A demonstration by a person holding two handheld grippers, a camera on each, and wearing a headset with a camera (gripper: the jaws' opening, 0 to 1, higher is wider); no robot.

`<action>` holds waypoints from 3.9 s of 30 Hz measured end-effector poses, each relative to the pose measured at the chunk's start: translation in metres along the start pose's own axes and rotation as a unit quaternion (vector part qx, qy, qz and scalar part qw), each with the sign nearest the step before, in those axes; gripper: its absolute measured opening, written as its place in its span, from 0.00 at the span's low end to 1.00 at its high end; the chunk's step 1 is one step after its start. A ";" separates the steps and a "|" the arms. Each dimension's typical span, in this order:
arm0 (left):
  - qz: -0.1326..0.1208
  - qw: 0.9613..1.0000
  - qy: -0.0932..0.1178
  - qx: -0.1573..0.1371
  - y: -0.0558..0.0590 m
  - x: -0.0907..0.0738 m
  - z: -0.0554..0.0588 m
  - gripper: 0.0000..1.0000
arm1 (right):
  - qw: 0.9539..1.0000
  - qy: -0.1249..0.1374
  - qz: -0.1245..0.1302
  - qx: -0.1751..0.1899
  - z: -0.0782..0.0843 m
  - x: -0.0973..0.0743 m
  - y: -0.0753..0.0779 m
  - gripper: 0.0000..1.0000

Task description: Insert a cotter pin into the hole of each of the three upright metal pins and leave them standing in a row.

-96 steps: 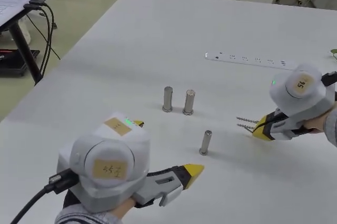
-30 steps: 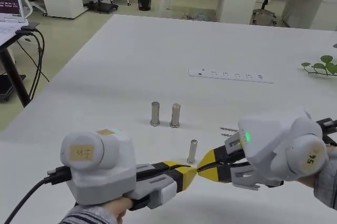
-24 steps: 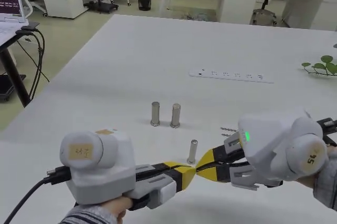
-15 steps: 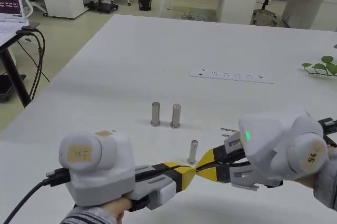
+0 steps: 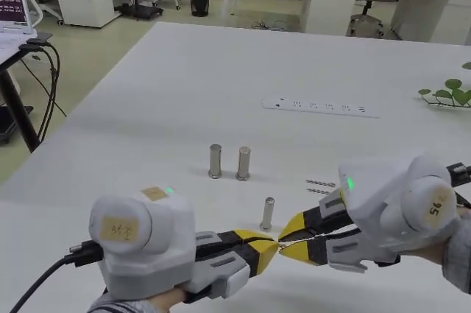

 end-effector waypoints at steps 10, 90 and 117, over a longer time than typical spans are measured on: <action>0.034 0.999 0.005 0.029 0.011 0.001 -0.002 0.00 | 0.997 0.039 -0.032 0.066 0.007 -0.006 -0.007 0.01; -0.144 0.984 -0.047 0.097 -0.067 0.086 0.011 0.20 | 0.991 -0.085 0.077 0.065 0.063 0.013 0.074 0.00; -0.144 0.982 -0.057 0.111 -0.070 0.095 0.020 0.05 | 0.991 -0.098 0.072 0.046 0.055 0.013 0.074 0.00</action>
Point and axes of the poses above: the centre of the closed fingertips' face, and the gripper's own axes: x roughly forward along the fingers, y roughly to its right, z roughly out of its underside, the point moved 4 cm from there along -x, roughly backward along the fingers, and after that the axes turned 9 degrees about -z, right-handed, at the moved point
